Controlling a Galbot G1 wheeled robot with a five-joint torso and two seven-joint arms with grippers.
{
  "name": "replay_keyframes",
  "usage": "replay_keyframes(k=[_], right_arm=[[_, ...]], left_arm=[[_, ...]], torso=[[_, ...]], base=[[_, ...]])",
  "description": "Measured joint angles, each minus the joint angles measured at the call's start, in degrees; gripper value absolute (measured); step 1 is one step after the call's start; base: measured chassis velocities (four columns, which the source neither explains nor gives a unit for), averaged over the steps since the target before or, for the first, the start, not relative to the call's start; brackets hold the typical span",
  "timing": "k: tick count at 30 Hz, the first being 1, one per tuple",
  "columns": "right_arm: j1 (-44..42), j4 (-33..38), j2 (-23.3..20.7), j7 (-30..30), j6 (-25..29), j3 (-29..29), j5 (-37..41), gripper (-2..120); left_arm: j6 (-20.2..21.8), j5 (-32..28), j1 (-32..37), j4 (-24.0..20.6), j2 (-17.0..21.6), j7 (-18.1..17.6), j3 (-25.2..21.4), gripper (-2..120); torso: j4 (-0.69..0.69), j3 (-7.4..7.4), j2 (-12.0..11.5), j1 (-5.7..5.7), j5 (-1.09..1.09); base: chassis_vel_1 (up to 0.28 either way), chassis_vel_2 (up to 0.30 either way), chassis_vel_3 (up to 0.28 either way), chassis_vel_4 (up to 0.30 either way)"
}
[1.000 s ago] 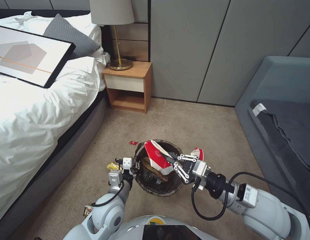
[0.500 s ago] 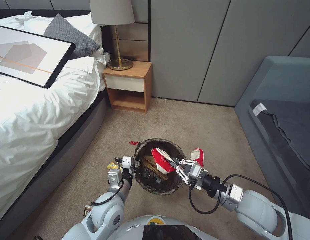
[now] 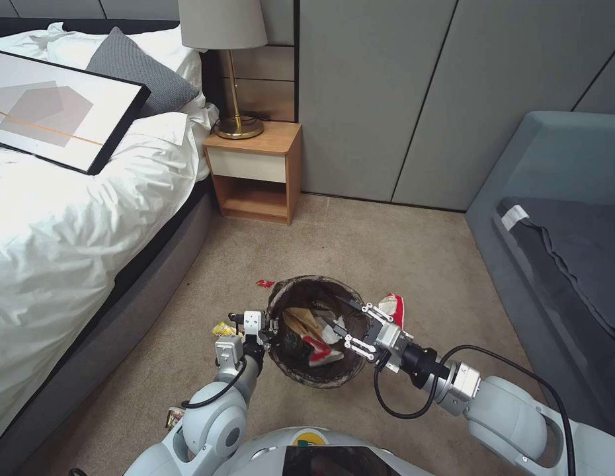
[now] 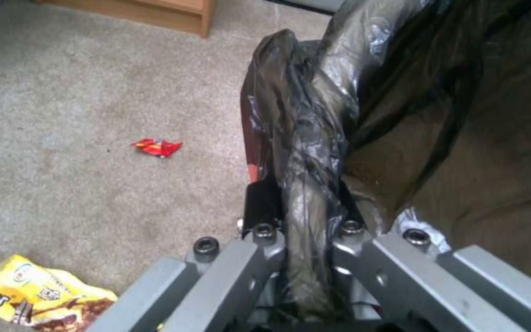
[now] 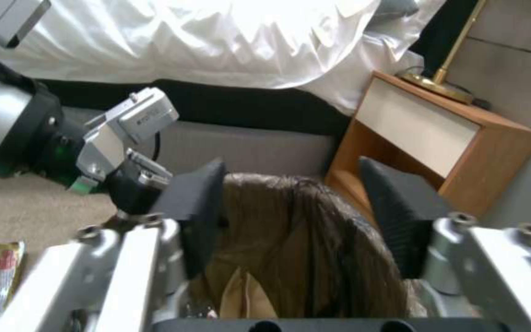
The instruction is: Pick up the trash bin, then pick up the garbage from the floor and place it into the trash bin.
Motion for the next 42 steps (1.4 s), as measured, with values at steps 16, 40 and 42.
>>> replay_keyframes(k=[16, 40, 42], right_arm=[[0.6, 6.9, 7.1, 12.1, -3.2, 11.5, 5.8, 100], [-12.0, -5.3, 33.5, 25.4, -5.9, 20.3, -12.8, 100], [-12.2, -7.4, 35.7, 24.8, -4.5, 19.8, -14.2, 100]], left_arm=[[-0.2, 0.4, 0.5, 0.2, 0.0, 0.2, 0.0, 2], [-0.9, 1.2, 2.2, -0.8, 0.0, 0.8, -2.5, 2], [-0.9, 1.1, 2.2, -0.8, -0.1, 0.8, -2.6, 2]], torso=[[0.01, 0.00, 0.0, 0.00, -0.01], [0.00, 0.00, 0.0, 0.00, -0.01], [0.00, 0.00, 0.0, 0.00, -0.01]], base=[[0.000, 0.000, 0.000, 0.000], [0.000, 0.000, 0.000, 0.000], [0.000, 0.000, 0.000, 0.000]])
